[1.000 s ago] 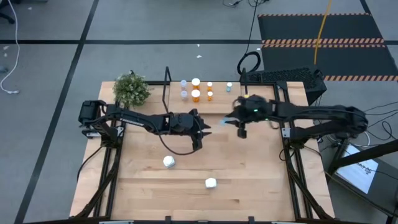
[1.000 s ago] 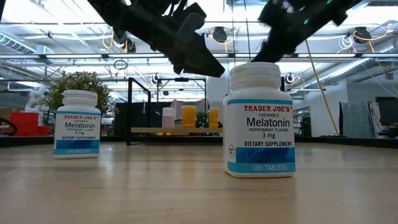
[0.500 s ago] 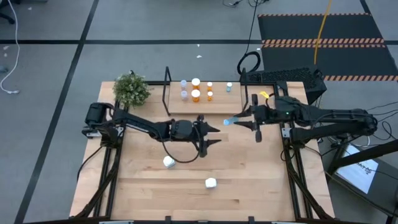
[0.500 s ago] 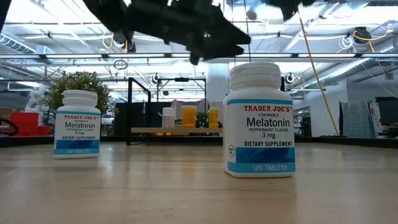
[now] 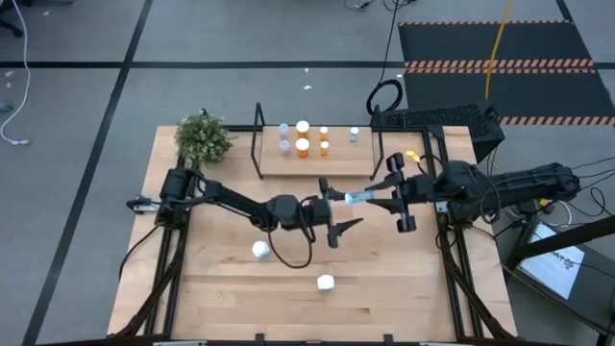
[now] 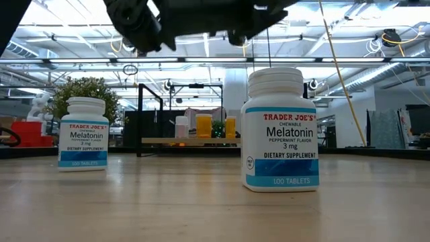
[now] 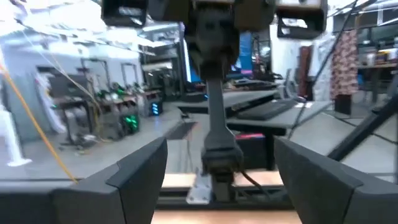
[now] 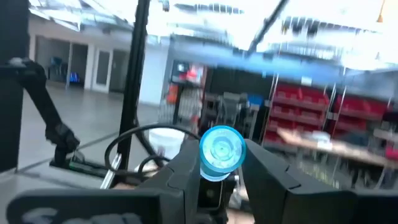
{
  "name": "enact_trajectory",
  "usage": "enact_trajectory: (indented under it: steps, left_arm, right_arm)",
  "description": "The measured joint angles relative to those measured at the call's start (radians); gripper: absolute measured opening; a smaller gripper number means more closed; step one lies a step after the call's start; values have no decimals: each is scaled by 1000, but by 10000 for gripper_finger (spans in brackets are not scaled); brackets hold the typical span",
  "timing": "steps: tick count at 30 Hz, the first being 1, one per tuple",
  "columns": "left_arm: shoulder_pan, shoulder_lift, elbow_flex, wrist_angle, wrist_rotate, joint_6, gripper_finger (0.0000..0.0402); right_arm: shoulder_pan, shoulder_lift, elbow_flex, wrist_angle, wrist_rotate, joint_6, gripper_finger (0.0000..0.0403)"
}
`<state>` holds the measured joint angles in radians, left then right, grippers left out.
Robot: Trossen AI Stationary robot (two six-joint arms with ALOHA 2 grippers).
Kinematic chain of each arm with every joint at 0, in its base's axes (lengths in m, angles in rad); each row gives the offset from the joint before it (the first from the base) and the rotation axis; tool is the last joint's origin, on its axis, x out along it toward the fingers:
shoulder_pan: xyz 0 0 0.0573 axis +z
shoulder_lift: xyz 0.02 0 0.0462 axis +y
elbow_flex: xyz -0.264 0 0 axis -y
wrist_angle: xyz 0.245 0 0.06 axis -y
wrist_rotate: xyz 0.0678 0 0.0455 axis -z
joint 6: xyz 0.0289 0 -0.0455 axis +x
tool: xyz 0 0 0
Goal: Pick and place medicine bottles onto shelf by color
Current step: Put the blue pill bottle on the shelf aligned with the other blue pill bottle
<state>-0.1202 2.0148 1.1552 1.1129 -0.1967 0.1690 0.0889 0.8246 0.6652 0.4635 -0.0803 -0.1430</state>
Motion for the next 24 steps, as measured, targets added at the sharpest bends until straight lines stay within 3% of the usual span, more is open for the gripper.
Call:
enact_trajectory:
  steps: [9, 13, 24]
  left_arm:
    - [-6, 0, 106, 4, 14, 49, 277]
    - [1, 0, 143, 4, 34, 50, 271]
    - [15, 0, 242, 0, 129, 103, 269]
  right_arm:
    - [6, 1, -142, 360, -7, -60, 98]
    - [6, 1, -187, 490, -65, -69, 98]
    - [5, 34, -199, 520, -108, -134, 98]
